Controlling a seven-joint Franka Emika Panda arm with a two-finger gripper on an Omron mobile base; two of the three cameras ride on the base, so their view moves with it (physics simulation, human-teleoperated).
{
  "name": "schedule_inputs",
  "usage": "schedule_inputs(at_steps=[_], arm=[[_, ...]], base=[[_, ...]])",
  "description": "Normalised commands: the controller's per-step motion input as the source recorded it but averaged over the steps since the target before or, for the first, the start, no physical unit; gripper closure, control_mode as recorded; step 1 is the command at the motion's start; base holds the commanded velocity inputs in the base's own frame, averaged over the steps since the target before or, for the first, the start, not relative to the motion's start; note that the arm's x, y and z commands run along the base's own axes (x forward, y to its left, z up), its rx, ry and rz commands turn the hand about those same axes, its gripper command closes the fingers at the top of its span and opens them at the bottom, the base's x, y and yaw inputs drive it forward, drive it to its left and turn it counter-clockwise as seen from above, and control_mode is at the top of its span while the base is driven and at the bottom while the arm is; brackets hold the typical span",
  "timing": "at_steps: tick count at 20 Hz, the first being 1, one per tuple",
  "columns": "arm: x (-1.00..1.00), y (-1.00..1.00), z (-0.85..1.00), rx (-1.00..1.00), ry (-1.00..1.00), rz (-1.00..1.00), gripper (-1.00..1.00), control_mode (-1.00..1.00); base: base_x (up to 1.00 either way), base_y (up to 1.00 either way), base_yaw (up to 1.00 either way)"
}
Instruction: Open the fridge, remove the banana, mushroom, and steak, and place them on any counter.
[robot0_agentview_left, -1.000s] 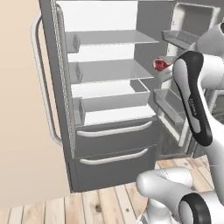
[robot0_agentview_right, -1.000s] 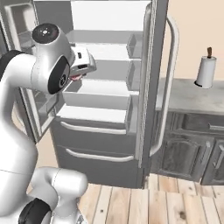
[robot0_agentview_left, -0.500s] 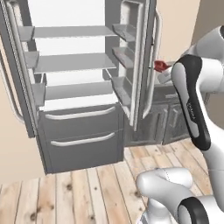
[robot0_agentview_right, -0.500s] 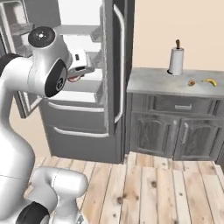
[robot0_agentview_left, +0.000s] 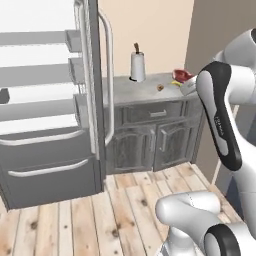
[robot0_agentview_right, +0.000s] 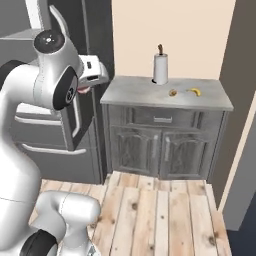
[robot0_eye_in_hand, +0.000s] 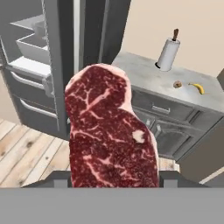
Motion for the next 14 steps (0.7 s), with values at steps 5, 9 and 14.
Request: schedule_inputs(at_steps=[5, 9, 14], arm=[[0.0, 0.0, 0.0, 0.0, 0.0, 0.0, 1.0, 1.0], [0.0, 0.0, 0.0, 0.0, 0.0, 0.0, 1.0, 1.0], [0.0, 0.0, 0.0, 0.0, 0.0, 0.0, 1.0, 1.0]], base=[[0.62, -0.79, -0.1], [0.72, -0.25, -0.07], [0.73, 0.0, -0.04]])
